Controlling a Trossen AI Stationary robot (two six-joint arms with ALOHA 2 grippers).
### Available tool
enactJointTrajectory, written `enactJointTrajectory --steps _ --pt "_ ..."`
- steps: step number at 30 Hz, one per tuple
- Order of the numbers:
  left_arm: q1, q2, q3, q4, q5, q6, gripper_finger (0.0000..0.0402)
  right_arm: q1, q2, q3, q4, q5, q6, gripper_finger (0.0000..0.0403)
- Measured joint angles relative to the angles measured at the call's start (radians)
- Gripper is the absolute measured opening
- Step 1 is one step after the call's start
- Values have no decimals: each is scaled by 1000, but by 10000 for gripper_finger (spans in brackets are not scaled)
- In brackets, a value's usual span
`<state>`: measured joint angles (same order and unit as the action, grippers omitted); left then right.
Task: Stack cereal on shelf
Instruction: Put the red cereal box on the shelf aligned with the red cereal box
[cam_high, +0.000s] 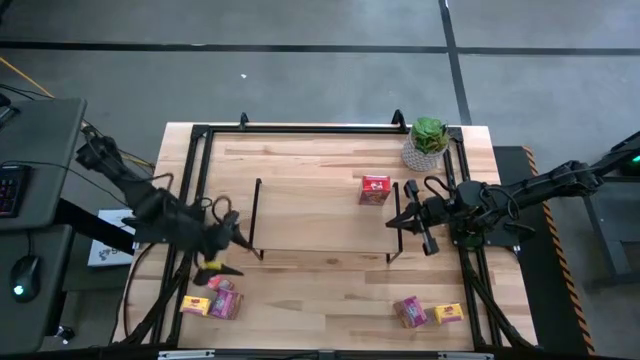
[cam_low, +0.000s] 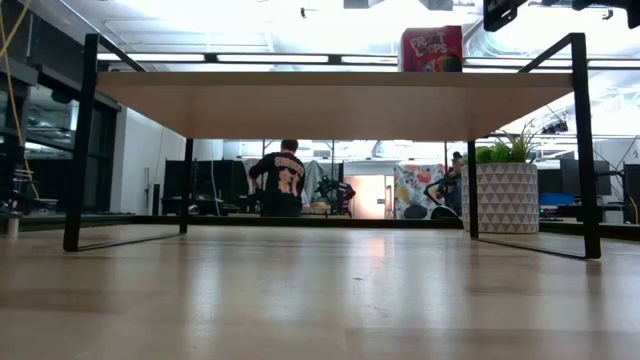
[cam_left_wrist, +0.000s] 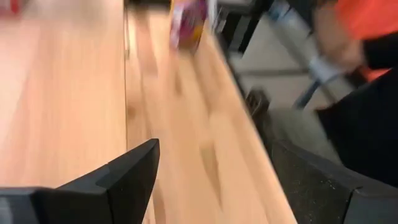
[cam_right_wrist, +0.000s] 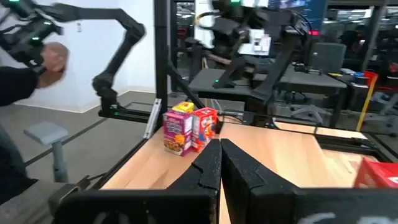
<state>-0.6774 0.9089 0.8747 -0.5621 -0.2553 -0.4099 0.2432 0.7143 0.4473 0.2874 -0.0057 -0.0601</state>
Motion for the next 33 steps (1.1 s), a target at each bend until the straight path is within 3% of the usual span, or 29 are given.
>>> enactJointTrajectory --steps 7,13,24,33 --pt "-149 183 83 -288 -24 -271 303 0 0 0 -16 30 33 0" --pt "-183 277 84 -441 146 -335 303 0 0 0 -17 30 34 0" --pt "-219 295 84 -477 144 -433 303 0 0 0 -22 29 34 0" --pt "-319 295 84 -500 163 -572 303 0 0 0 -41 29 34 0"
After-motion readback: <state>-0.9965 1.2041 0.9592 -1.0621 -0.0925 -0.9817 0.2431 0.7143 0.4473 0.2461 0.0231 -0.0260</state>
